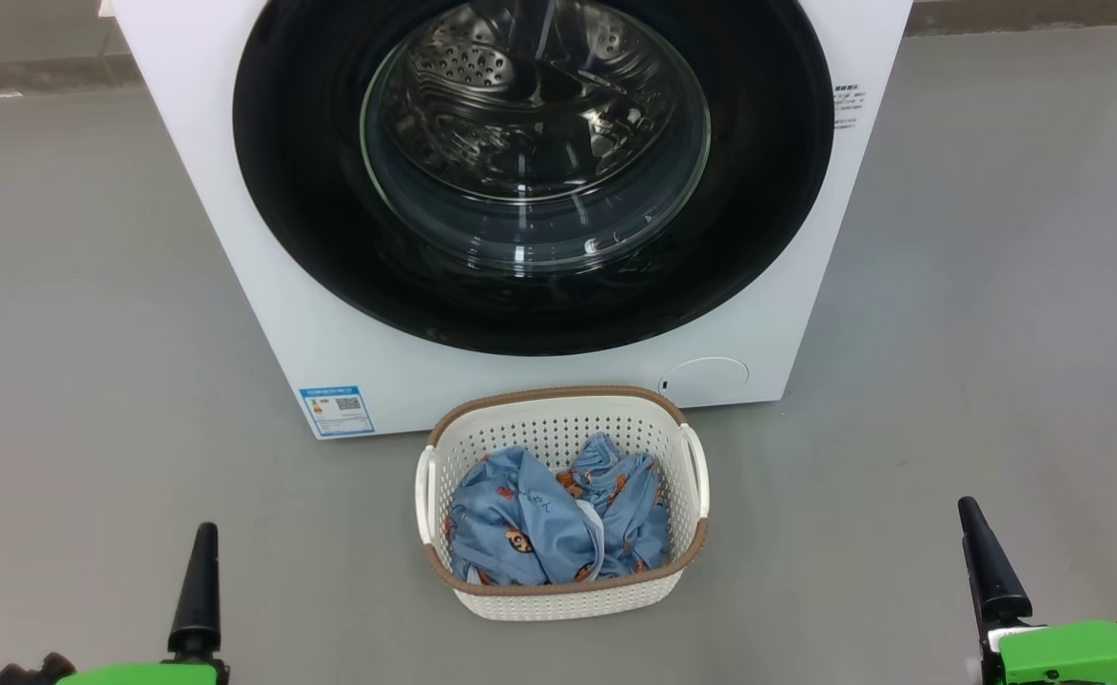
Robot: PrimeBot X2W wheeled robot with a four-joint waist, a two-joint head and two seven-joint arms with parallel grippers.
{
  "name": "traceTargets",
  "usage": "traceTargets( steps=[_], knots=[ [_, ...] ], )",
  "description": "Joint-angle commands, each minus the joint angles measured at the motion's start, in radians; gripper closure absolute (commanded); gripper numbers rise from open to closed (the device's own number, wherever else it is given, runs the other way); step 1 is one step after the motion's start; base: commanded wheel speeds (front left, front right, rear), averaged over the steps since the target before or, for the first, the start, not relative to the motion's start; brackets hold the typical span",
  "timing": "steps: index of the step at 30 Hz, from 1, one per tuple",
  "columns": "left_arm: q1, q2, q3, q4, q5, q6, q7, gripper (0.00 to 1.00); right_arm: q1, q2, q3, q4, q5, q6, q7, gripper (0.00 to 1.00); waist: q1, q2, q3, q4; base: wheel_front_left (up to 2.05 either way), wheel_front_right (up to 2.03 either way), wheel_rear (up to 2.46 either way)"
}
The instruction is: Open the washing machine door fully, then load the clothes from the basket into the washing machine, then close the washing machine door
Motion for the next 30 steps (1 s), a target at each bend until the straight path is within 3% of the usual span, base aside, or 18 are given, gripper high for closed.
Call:
traceTargets(
  steps=[1,18,30],
  knots=[
    [-0.048,0.021,0.01,-0.033,0.024,-0.004,-0.011,0.0,-0.044,-0.015,0.012,-0.023,-0.023,0.0,-0.013,0.0,-0.0001,0.0,0.0,0.0,0.0,0.0,0.0],
    [-0.051,0.027,-0.012,-0.043,0.388,-0.006,-0.061,0.0,-0.048,-0.013,-0.006,-0.034,-0.443,-0.001,-0.064,0.0,-0.0001,0.0,-0.006,0.001,0.0,0.0,0.0],
    [-0.053,0.037,-0.04,-0.05,0.614,-0.004,-0.097,0.0,-0.053,-0.002,-0.01,-0.031,-0.668,-0.001,-0.091,0.0,-0.0001,0.0,-0.01,0.003,0.0,0.0,0.0]
  ],
)
